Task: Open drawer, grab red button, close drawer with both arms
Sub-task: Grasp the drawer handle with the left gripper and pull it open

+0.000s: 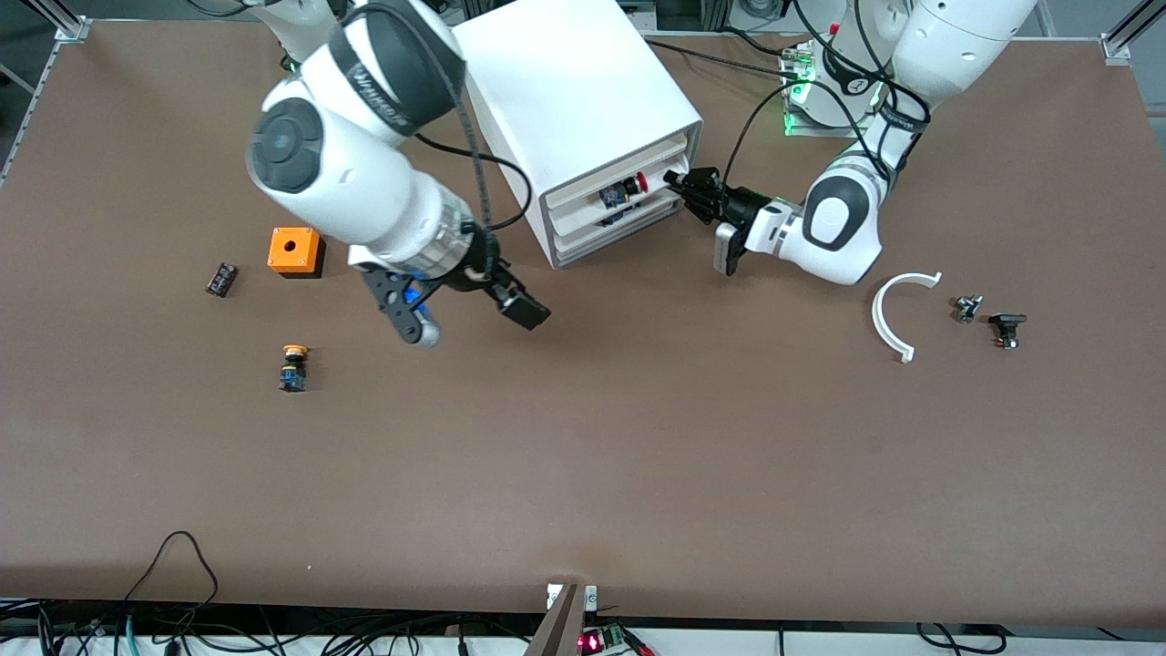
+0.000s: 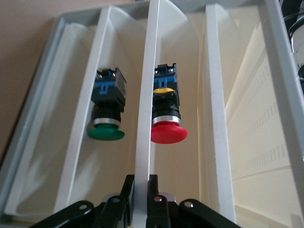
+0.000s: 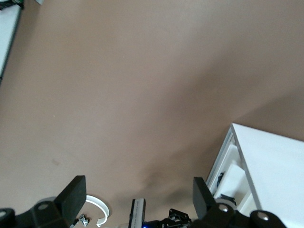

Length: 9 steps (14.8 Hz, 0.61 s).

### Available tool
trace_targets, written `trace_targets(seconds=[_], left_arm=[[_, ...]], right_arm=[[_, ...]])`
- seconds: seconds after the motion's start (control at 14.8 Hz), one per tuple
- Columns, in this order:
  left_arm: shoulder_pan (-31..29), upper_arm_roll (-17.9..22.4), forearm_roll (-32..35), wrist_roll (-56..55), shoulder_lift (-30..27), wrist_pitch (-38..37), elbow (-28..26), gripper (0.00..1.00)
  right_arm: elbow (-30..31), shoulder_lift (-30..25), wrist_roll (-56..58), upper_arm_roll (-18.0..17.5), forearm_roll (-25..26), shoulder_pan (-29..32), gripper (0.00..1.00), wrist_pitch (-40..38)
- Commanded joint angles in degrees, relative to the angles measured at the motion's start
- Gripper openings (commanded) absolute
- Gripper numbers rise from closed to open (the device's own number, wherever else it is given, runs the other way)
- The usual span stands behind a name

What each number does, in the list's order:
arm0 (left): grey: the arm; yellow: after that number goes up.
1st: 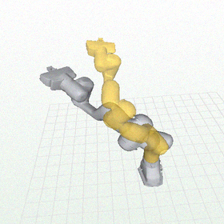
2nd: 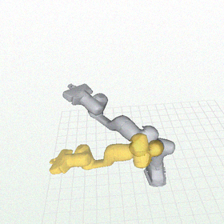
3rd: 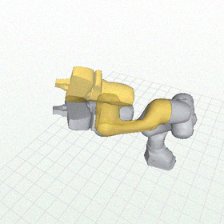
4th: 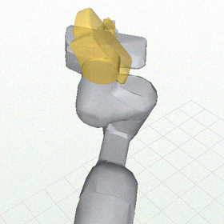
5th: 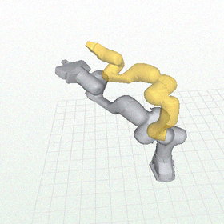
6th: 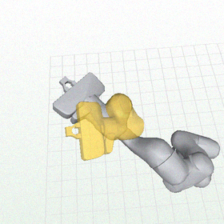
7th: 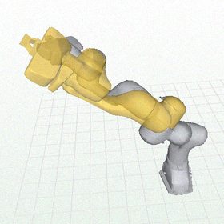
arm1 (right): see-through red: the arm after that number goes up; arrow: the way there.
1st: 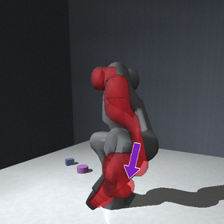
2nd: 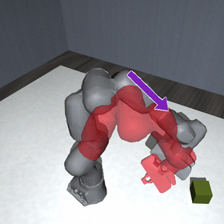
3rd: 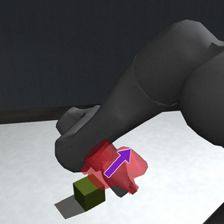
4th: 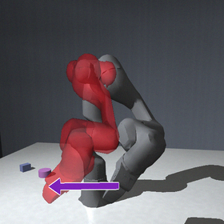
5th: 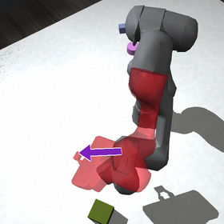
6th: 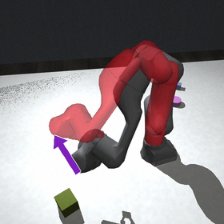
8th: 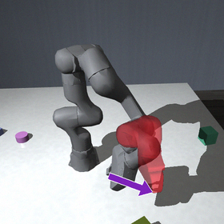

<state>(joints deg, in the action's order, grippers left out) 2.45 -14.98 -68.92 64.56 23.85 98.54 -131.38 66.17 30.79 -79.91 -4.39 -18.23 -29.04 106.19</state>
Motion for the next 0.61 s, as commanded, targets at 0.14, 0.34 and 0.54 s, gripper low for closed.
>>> trace_targets(seconds=[0.14,0.34,0.54], left_arm=[[-3.84,0.31,2.81,-1.10,4.44,-1.07,8.40,0.00],[-7.62,0.31,8.88,-1.27,8.75,-2.73,15.17,0.00],[-7.90,0.31,8.89,-1.36,9.20,-3.71,15.80,0.00]], right_arm=[[-2.71,3.39,-7.70,0.69,3.27,-5.48,0.99,0.33],[-3.33,5.07,-11.74,0.69,5.22,-8.30,0.99,0.33],[-3.25,6.91,-16.75,0.69,7.49,-11.20,0.99,3.22]])
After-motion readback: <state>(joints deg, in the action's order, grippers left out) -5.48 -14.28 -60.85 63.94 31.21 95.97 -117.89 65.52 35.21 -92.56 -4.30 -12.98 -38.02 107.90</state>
